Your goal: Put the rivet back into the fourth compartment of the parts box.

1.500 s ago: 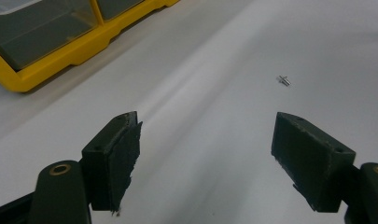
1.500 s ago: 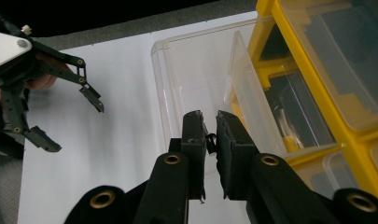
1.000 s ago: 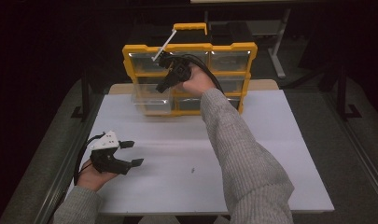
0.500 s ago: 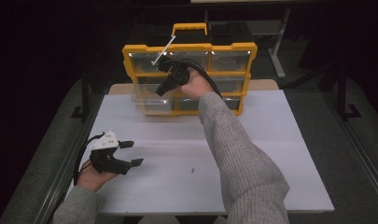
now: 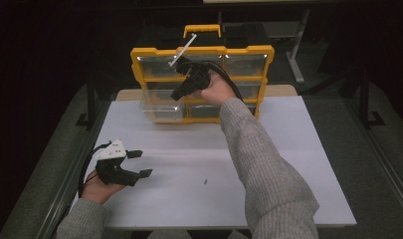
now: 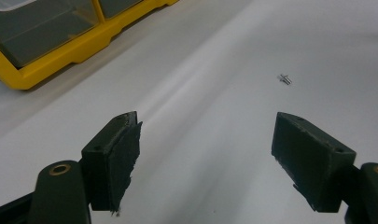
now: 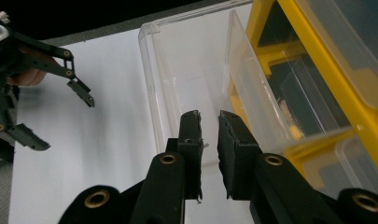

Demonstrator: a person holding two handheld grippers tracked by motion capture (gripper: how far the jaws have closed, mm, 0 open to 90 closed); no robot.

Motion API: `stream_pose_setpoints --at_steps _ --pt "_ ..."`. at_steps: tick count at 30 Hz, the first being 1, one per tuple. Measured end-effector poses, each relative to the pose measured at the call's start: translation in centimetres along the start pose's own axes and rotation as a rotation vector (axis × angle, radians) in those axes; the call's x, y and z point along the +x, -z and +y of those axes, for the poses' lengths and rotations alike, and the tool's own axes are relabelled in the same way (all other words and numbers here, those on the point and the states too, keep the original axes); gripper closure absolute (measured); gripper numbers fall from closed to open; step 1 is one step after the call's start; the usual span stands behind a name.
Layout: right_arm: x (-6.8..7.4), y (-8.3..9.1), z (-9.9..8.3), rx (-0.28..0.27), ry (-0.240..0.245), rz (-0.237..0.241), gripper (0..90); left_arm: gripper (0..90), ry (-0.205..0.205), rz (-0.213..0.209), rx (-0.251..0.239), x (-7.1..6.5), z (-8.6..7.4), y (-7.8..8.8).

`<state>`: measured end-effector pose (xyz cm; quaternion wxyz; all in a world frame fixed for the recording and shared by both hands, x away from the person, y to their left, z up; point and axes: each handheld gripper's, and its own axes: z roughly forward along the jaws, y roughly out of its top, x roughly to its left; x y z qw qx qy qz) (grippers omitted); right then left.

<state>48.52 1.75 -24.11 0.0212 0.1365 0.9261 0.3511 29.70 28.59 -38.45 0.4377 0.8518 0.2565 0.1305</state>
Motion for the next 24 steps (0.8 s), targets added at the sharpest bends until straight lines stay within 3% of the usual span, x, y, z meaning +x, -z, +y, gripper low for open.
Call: stream_pose_setpoints --at_steps 12,24 --pt "0.0 2.9 -2.7 -0.04 -0.038 -0.002 76.9 23.0 -0.002 0.0 0.008 -0.1 0.0 -0.2" --pt "0.6 4.3 -5.3 -0.043 -0.056 -0.005 74.1 23.0 -0.006 0.002 0.011 -0.1 0.0 -0.2"
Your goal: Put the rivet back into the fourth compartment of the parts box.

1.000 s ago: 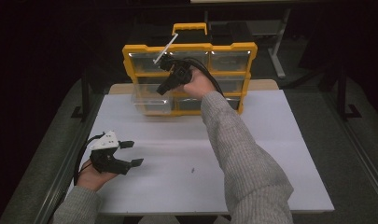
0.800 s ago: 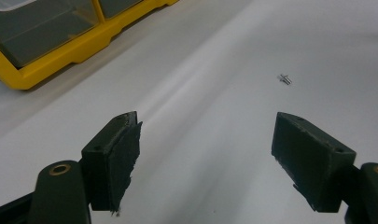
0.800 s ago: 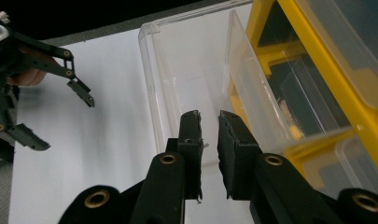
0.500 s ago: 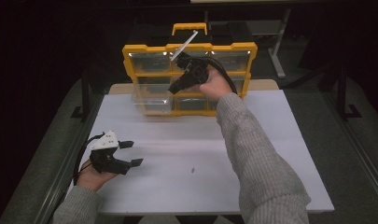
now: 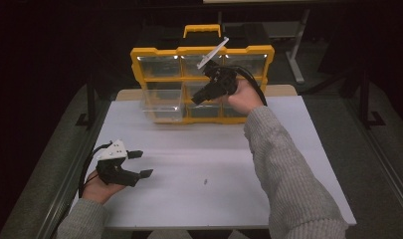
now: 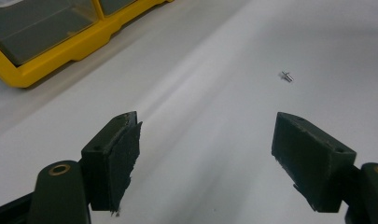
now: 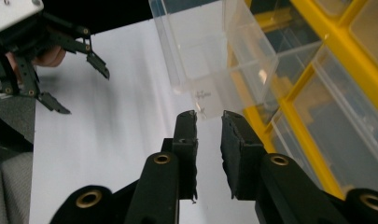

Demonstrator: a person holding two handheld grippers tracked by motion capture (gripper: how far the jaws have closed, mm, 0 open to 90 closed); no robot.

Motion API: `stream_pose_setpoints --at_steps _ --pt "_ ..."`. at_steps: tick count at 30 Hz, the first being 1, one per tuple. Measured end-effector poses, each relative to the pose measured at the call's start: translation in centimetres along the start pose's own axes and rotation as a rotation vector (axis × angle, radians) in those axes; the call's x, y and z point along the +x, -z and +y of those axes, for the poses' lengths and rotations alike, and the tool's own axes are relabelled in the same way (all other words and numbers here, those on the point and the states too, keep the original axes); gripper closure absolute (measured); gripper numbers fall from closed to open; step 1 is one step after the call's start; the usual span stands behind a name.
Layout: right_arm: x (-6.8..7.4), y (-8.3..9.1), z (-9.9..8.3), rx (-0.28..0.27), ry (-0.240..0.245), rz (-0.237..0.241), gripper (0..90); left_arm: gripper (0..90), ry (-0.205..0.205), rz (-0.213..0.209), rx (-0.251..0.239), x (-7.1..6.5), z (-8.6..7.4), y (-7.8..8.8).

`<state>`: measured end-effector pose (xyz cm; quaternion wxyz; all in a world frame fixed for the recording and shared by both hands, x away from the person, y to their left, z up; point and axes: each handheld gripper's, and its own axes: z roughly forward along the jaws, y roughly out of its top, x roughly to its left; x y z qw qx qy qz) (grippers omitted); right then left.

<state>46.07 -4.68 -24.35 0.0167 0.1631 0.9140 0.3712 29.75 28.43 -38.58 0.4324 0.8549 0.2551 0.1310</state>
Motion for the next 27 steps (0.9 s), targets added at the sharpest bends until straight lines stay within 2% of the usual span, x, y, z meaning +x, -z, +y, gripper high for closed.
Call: stream_pose_setpoints --at_steps 10,14,15,17,18,20,21,26,27 --pt "0.7 0.1 -2.3 -0.005 -0.013 0.013 72.2 22.9 0.002 0.0 0.008 0.0 0.0 0.0" --pt "0.8 -0.2 -3.2 -0.007 -0.002 0.01 71.3 22.9 0.004 0.0 0.008 0.0 -0.1 0.0" --pt "1.0 -0.2 -3.4 -0.001 -0.014 0.011 71.1 22.9 0.004 0.001 0.008 0.0 -0.1 0.0" --pt "1.1 -0.4 -3.9 -0.004 0.0 0.009 70.7 22.9 0.004 0.001 0.01 0.0 0.0 0.0" --pt "1.2 -0.4 -4.1 0.0 -0.015 0.014 70.4 22.9 0.0 0.001 0.013 0.0 0.0 0.0" --pt "1.3 -0.5 -4.6 -0.002 -0.006 0.01 70.2 22.9 0.002 0.003 0.01 -0.1 0.0 0.0" --pt "1.4 -0.5 -4.8 0.004 -0.019 0.014 69.9 22.9 0.002 0.001 0.01 0.0 0.0 -0.1" --pt "1.7 -0.8 -5.8 -0.002 -0.006 0.012 69.5 22.9 0.006 0.001 0.007 -0.1 0.0 -0.1" --pt "1.8 -0.9 -5.9 0.009 -0.021 0.02 69.4 22.9 0.006 0.002 0.006 -0.1 0.0 -0.1"
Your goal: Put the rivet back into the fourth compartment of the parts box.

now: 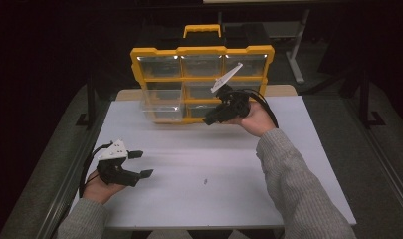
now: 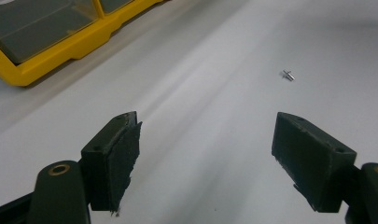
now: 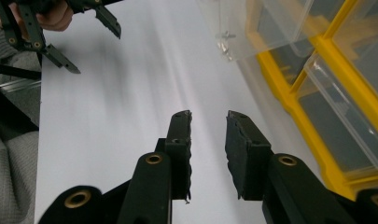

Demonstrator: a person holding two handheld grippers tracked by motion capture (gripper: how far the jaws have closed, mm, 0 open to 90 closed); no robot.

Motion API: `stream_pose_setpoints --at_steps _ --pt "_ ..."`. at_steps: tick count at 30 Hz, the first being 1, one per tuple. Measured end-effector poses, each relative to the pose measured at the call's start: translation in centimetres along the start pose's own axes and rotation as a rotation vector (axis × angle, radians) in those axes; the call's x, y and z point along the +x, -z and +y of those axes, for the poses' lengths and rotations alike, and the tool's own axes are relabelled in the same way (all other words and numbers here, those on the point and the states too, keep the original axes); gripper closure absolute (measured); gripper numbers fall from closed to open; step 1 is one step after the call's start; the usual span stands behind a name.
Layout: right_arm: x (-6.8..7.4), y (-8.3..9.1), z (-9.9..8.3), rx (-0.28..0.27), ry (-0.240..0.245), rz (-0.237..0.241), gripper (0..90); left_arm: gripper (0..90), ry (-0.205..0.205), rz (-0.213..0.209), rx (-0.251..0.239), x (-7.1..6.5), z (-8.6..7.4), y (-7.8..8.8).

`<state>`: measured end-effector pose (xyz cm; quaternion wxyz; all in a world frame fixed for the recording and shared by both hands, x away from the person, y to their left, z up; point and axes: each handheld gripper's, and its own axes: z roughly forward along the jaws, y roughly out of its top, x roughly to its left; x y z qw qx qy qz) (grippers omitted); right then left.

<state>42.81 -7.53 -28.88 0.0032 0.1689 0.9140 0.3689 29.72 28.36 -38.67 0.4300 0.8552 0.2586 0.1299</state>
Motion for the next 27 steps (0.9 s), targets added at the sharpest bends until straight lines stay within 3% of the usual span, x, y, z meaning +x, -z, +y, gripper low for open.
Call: stream_pose_setpoints --at_steps 11,27 --pt "1.0 -1.1 -1.6 -0.001 0.029 0.006 67.1 22.9 -0.008 0.001 0.011 0.0 0.0 0.1" --pt "2.4 -3.0 -3.8 0.024 0.02 0.038 64.0 22.9 -0.002 0.003 0.011 0.0 0.0 0.0"
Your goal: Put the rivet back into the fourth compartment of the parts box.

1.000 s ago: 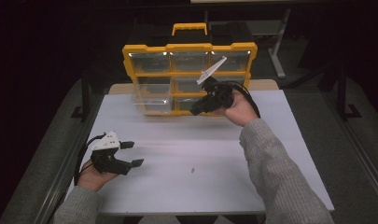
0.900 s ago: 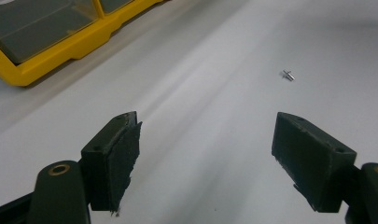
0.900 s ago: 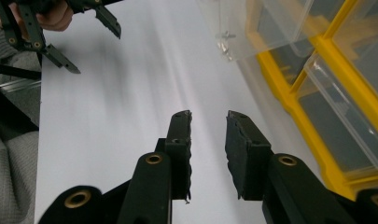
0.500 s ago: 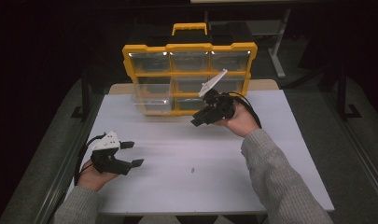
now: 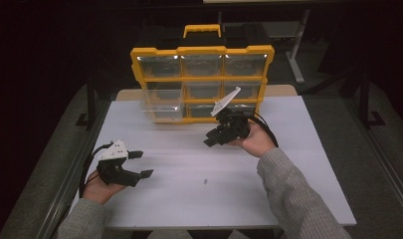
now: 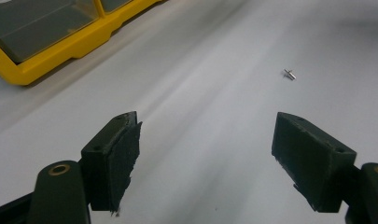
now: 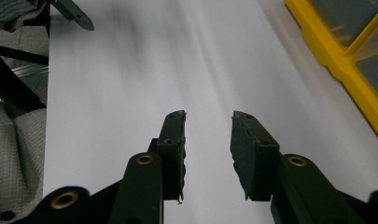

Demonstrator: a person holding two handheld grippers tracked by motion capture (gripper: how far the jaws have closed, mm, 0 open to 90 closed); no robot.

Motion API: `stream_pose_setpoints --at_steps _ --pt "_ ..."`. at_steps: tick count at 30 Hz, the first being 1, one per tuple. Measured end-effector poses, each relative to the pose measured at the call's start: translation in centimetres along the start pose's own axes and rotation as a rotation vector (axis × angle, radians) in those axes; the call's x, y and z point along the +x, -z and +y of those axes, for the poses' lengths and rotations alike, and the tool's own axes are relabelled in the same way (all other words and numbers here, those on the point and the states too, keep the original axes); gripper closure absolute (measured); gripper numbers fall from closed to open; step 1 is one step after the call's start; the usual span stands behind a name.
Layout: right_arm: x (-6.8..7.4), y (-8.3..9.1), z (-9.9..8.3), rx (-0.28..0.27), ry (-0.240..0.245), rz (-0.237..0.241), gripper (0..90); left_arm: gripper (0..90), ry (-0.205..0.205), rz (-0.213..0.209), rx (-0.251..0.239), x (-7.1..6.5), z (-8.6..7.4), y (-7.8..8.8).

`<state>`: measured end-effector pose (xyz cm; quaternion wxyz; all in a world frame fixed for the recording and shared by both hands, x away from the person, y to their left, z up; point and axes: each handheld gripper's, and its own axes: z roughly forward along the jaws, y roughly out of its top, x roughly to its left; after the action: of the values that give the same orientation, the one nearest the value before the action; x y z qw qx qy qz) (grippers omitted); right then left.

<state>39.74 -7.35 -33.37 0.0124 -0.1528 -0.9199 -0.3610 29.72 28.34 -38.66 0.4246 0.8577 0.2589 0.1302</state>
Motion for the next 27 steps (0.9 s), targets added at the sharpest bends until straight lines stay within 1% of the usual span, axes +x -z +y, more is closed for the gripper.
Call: stream_pose_setpoints --at_steps 4,7,8,10,13,15,16,18,19,23,27 --pt "0.4 -0.5 -0.5 0.003 -0.016 0.014 63.6 22.9 -0.001 0.001 0.0 0.0 0.0 -0.1" --pt "0.8 -1.0 -0.8 0.013 -0.015 0.014 63.1 22.9 -0.002 0.001 0.003 0.0 0.0 -0.1" --pt "0.8 -1.1 -0.8 0.016 -0.006 0.012 62.9 22.9 -0.003 0.001 0.003 0.0 0.0 -0.1" --pt "1.1 -1.6 -0.9 0.03 -0.012 0.02 62.7 22.9 -0.002 0.001 0.003 0.0 0.0 -0.1" --pt "1.4 -2.2 -1.1 0.037 -0.005 0.026 62.5 22.9 0.008 -0.001 0.002 0.0 0.0 0.0" --pt "1.6 -2.7 -1.4 0.044 -0.004 0.032 62.4 23.0 0.006 0.001 0.003 0.0 -0.1 0.1" --pt "1.7 -2.9 -1.5 0.045 0.002 0.036 62.3 23.0 0.007 0.0 -0.001 0.1 -0.1 0.0" --pt "2.0 -3.3 -1.8 0.051 -0.006 0.043 62.2 22.9 0.005 0.0 0.0 0.1 -0.1 0.0" --pt "2.0 -3.6 -2.0 0.056 0.002 0.046 62.0 23.0 0.006 0.0 0.002 0.1 -0.1 0.1" --pt "2.3 -4.5 -2.9 0.068 -0.01 0.064 60.8 23.0 0.007 -0.002 -0.001 0.0 0.0 0.0" --pt "2.4 -5.6 -4.0 0.089 -0.012 0.072 60.2 23.0 0.007 -0.005 0.001 0.0 0.0 0.0"
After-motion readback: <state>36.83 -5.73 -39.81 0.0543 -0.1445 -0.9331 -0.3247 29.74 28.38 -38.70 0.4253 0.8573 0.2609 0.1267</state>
